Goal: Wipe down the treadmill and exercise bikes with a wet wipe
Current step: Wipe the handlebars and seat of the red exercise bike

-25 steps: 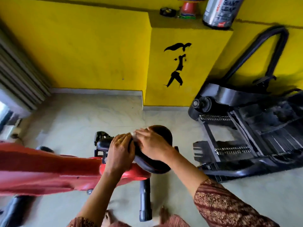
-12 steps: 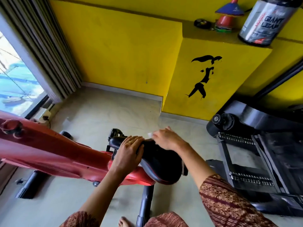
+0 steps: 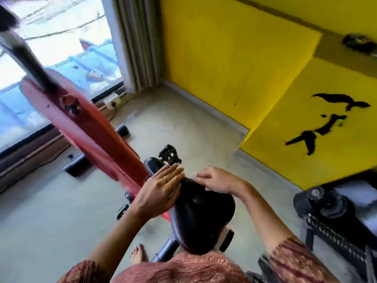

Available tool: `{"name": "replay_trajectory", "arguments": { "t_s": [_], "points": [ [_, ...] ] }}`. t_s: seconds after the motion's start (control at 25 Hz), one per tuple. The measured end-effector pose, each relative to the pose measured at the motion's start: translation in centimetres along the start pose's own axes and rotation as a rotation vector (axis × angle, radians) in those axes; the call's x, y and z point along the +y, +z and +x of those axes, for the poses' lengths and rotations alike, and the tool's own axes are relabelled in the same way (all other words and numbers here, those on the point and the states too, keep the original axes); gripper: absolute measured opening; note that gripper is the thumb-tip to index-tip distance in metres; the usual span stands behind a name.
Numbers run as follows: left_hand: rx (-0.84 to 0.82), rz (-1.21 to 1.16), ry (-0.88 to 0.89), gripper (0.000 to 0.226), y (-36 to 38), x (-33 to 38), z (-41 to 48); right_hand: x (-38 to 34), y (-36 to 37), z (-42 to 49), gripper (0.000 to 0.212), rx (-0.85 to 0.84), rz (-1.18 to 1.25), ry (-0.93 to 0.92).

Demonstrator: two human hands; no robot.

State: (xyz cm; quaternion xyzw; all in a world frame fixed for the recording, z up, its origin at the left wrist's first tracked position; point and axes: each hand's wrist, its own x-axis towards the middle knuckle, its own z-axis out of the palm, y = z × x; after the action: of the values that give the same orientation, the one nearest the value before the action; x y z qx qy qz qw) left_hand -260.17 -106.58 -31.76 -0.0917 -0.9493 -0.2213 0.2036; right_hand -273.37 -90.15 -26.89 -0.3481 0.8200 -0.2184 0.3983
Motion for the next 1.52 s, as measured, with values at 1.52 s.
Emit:
{"name": "replay_trajectory", "arguments": {
  "t_s": [1.52],
  "points": [
    [0.660,-0.257,-1.507,0.034,0.9,9.8,1.4,-5.6,0.3,9.3,0.043,-0.241,-0.216,-0.652]
  ]
}}
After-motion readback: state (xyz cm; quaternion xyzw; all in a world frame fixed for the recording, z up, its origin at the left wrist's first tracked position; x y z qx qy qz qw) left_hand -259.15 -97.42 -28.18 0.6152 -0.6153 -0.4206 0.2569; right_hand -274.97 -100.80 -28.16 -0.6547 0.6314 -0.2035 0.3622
